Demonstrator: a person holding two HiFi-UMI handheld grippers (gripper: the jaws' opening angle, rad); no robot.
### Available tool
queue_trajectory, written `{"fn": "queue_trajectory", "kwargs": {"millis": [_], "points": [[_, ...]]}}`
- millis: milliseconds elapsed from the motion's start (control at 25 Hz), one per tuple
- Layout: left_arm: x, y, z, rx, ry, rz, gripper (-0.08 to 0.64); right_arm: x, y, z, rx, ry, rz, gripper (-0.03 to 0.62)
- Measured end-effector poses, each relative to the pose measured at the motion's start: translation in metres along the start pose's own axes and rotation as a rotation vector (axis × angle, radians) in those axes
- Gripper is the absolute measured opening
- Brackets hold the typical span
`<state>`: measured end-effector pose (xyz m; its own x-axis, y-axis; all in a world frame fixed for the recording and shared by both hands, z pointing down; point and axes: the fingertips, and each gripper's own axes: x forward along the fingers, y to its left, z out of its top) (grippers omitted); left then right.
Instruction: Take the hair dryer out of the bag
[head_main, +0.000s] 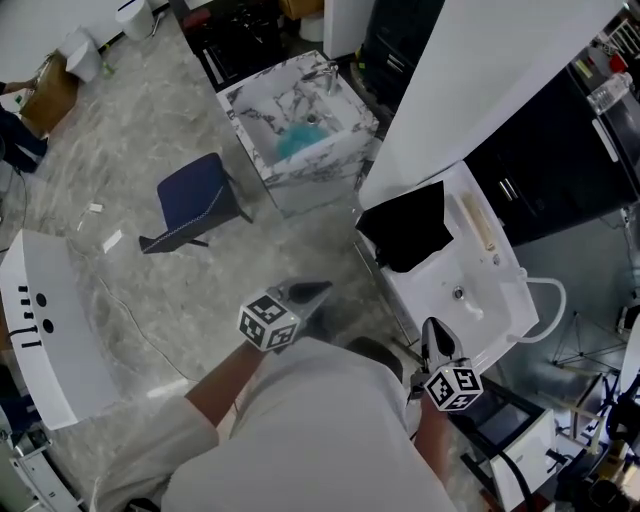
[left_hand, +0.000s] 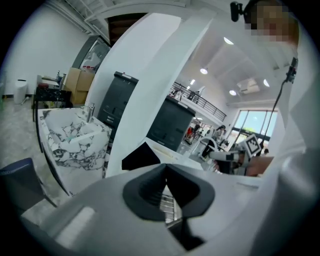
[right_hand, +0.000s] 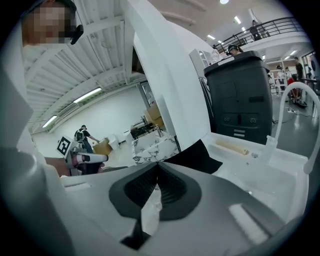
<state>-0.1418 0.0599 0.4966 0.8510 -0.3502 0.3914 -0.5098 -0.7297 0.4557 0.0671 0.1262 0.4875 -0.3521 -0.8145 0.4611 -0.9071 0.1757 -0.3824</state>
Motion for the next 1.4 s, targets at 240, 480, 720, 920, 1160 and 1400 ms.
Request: {"fn": "queue_trajectory", "kwargs": {"millis": [240,480,720,920,1160,1400], "points": [[0.016,0.022,0.008,-0.01,0.021,-0.031,0.002,0.033,0.001,0.009,0.008,0.017,-0.01,0.005],[0.042,0.026,0.014,-0.03,0.027,-0.028,0.002,0.056,-0.015,0.027,-0.026,0.04,0.024,0.005],[0.062,0.036,0.028,-0.059,0.003,0.034,0.002,0.086,-0.04,0.029,-0.044,0.122,0.098,0.006],[0.078,0.047,0.029,-0.088,0.003,0.083,0.002,0.128,-0.056,0.012,-0.091,0.221,0.16,0.048],[0.091,0.052,0.022,-0.13,0.017,0.149,0.002,0.179,-0.065,-0.017,-0.177,0.34,0.242,0.083],[0.094,0.055,0.01,-0.174,0.026,0.215,0.002,0.233,-0.063,-0.053,-0.482,0.469,0.273,0.175]]}}
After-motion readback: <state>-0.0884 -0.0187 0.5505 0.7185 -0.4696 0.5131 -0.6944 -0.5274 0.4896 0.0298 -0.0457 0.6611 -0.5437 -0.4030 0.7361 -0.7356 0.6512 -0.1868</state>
